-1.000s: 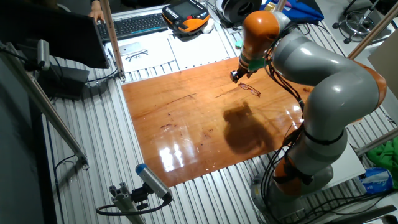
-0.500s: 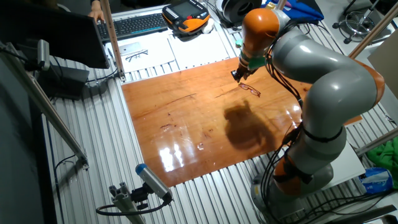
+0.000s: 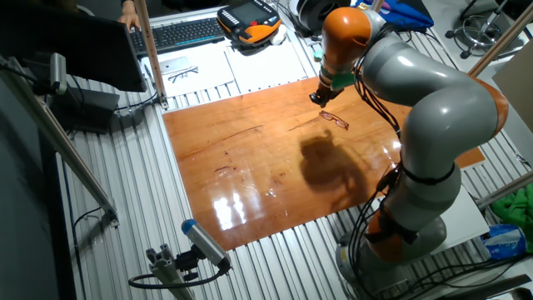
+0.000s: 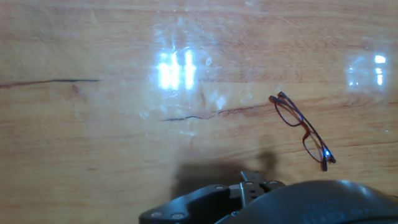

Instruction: Unfold the leg of the glasses (with one hand)

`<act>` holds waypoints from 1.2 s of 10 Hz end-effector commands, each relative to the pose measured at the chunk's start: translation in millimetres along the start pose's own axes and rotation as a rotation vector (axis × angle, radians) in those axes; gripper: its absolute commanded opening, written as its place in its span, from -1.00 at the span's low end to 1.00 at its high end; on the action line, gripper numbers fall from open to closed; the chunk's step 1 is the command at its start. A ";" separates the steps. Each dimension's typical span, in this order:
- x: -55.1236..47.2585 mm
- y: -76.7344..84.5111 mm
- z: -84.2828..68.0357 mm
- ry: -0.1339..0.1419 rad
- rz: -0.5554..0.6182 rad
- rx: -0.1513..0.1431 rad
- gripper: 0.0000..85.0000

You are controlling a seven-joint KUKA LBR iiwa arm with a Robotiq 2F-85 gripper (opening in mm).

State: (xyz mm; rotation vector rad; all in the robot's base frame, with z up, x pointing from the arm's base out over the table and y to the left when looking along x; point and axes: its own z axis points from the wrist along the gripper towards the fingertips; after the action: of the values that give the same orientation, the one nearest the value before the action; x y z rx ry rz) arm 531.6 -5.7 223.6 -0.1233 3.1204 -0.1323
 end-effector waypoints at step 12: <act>-24.4 -44.7 66.2 0.004 -0.148 -0.010 -1.00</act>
State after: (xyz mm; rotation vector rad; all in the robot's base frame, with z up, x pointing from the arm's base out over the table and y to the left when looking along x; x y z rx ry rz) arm 560.7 -54.4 160.9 -0.3592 3.1145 -0.1193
